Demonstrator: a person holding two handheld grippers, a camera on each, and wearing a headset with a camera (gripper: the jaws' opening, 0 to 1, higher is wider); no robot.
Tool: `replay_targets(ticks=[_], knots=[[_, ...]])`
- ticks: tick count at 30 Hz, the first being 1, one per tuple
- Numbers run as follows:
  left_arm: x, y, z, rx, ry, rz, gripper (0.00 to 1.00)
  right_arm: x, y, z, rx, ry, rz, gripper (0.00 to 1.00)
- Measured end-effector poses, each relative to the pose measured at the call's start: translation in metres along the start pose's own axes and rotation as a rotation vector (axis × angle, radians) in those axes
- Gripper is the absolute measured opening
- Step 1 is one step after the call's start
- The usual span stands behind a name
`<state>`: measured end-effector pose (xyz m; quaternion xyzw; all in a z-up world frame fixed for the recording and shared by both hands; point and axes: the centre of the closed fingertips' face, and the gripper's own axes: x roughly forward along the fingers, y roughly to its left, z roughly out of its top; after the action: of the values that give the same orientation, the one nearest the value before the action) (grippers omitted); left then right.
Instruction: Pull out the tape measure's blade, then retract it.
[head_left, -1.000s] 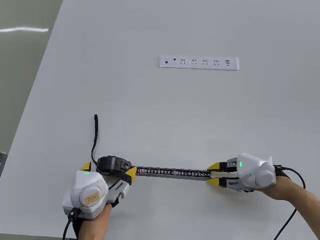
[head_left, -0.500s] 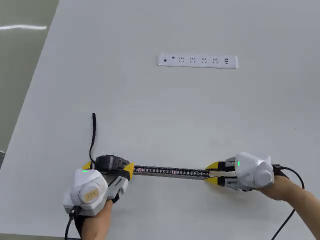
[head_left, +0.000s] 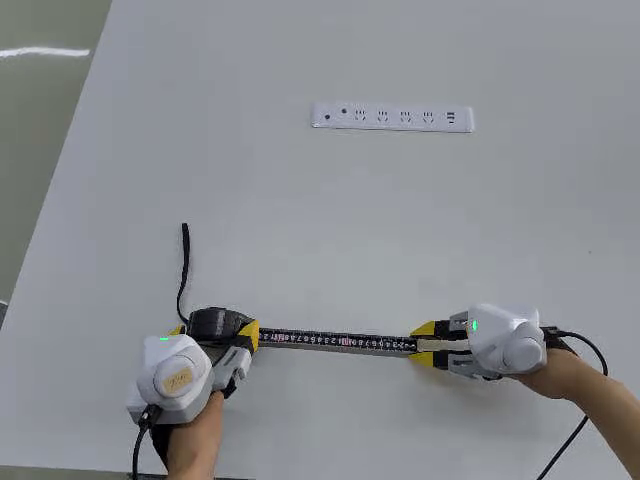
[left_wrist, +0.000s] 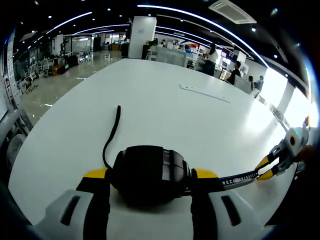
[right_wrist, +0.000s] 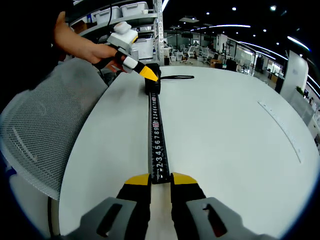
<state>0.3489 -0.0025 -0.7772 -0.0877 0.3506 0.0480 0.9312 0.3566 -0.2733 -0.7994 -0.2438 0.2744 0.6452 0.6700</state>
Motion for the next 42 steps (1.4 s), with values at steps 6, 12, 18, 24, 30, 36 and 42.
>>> replay_targets(ticks=[6, 12, 18, 24, 30, 36, 42], knots=[[-0.0015, 0.0001, 0.0007, -0.01, -0.01, 0.027, 0.63, -0.0013, 0.0002, 0.0004, 0.004, -0.004, -0.002, 0.13], [-0.0008, 0.0013, 0.0008, -0.019, -0.009, 0.035, 0.62, -0.0022, 0.0002, 0.0011, 0.004, -0.005, -0.003, 0.13], [-0.0011, 0.001, 0.0005, -0.016, 0.001, 0.043, 0.61, -0.0032, 0.001, 0.0035, 0.002, -0.006, -0.003, 0.13], [-0.001, 0.0012, -0.0001, -0.008, 0.014, 0.049, 0.61, -0.0027, 0.0006, 0.0018, 0.004, -0.007, -0.002, 0.13], [-0.0009, 0.0012, -0.0002, 0.005, 0.022, 0.06, 0.61, -0.0024, 0.0001, 0.0018, 0.003, -0.007, -0.003, 0.13], [-0.0007, 0.0014, 0.0, -0.003, 0.021, 0.064, 0.6, -0.0025, -0.001, 0.0041, 0.0, -0.007, -0.007, 0.13], [-0.0007, 0.0015, -0.0001, -0.006, 0.022, 0.064, 0.6, -0.0014, -0.0006, 0.006, -0.004, -0.007, -0.006, 0.13]])
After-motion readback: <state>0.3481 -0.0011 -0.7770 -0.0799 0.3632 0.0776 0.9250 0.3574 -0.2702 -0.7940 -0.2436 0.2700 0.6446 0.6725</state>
